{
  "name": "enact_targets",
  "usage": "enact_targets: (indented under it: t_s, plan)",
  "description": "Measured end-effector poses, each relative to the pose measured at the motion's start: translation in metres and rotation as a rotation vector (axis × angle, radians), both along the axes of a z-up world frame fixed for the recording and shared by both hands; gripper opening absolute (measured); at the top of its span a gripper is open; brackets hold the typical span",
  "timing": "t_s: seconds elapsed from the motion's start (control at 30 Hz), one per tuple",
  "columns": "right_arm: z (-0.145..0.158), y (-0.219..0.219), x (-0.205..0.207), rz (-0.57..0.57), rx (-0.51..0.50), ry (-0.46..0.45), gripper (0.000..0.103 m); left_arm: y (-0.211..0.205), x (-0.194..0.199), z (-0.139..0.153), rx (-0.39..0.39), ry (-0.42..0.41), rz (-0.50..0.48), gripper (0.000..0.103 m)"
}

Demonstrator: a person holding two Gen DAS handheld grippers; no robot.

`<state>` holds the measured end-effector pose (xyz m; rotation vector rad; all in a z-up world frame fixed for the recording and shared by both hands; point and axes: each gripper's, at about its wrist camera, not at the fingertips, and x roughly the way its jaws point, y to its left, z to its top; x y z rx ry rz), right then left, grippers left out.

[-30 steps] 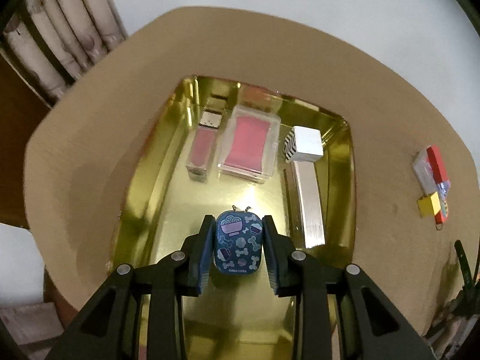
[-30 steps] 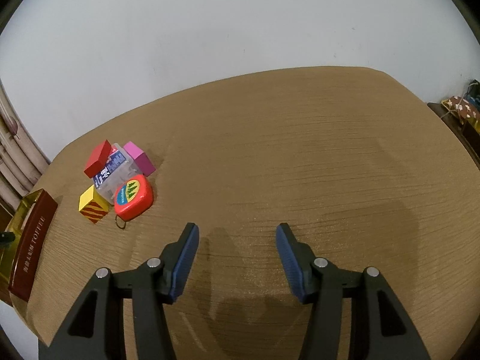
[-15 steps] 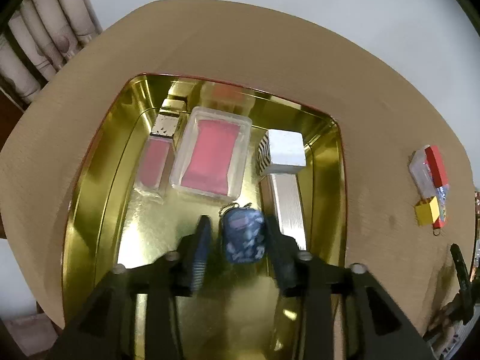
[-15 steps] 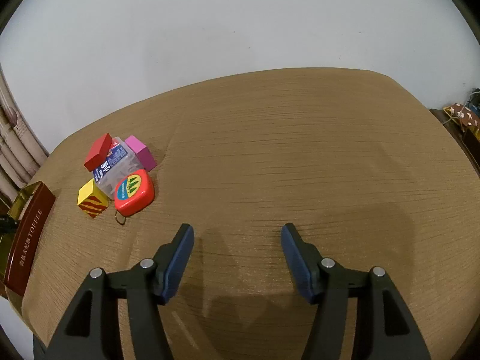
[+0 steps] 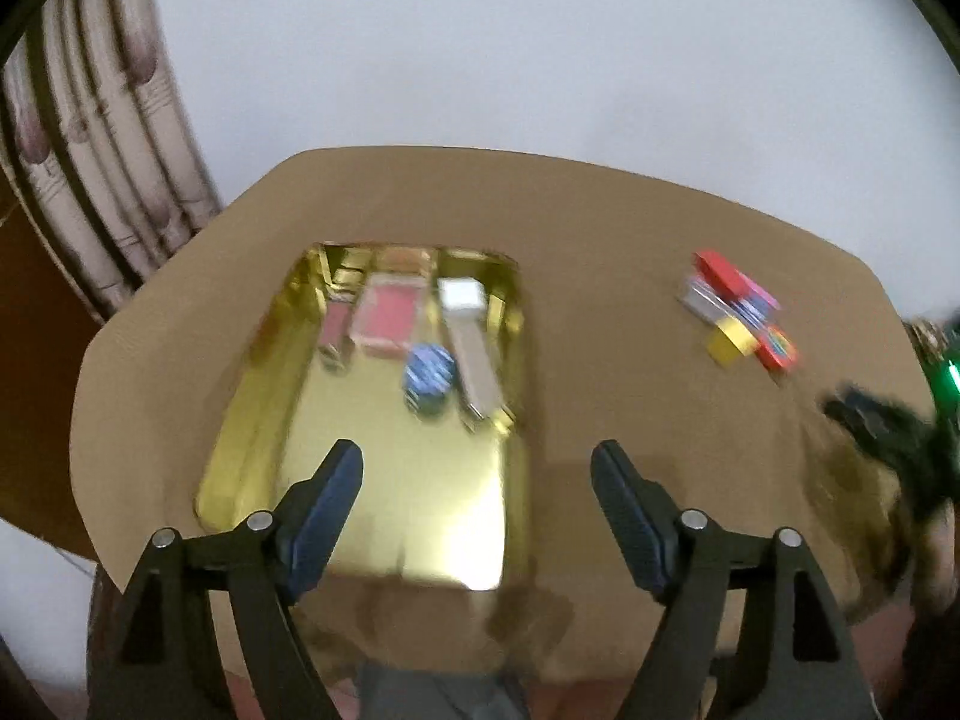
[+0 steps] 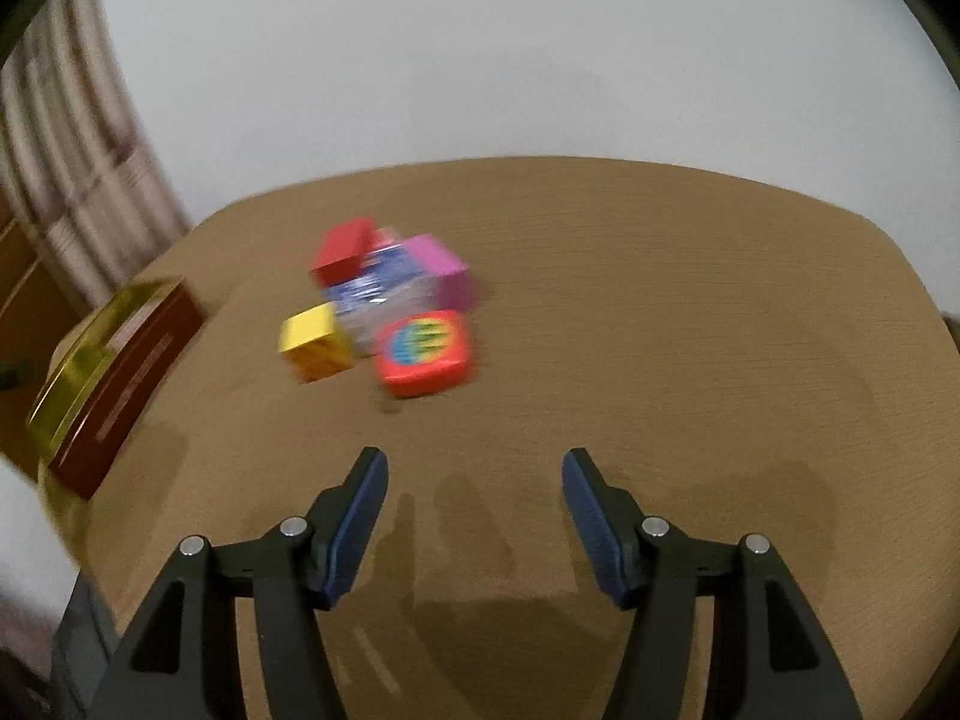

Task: Organize rigid objects
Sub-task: 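Carry the blue tin into the tin box and release it, then reach the right tool to the red tape measure and grasp it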

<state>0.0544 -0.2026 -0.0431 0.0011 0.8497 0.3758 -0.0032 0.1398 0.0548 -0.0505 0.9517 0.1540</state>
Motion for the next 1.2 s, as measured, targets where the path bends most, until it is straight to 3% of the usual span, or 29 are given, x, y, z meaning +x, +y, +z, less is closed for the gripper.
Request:
enact_targets:
  t_s: [0.2,0.37,0.77,0.8,0.83,1.03,1.2]
  plan:
    - [0.003,0.038,0.033,0.076,-0.106,0.01,0.062,-0.024,-0.037,-0.014,-0.023,0.018,-0.051,0.076]
    - [-0.006,0.046,0.056,0.08,-0.127,0.073,0.062,-0.021,-0.033,-0.027,-0.032,0.051,-0.035,0.076]
    - [-0.026,0.071,0.085,0.087,-0.165,0.105,0.062,-0.022,-0.039,-0.039,-0.023,0.073,-0.027,0.076]
    - [-0.026,0.073,0.084,0.085,-0.18,0.106,0.058,-0.021,-0.04,-0.04,-0.027,0.079,-0.025,0.076]
    - [-0.026,0.075,0.083,0.082,-0.212,0.102,0.047,-0.02,-0.041,-0.04,-0.026,0.082,-0.02,0.076]
    - [-0.024,0.071,0.06,0.058,-0.225,0.117,0.047,-0.012,-0.055,-0.032,0.0,0.029,0.022,0.076]
    - [-0.005,0.081,0.022,0.085,-0.164,0.108,0.047,0.003,-0.077,-0.023,0.04,-0.028,0.087,0.077]
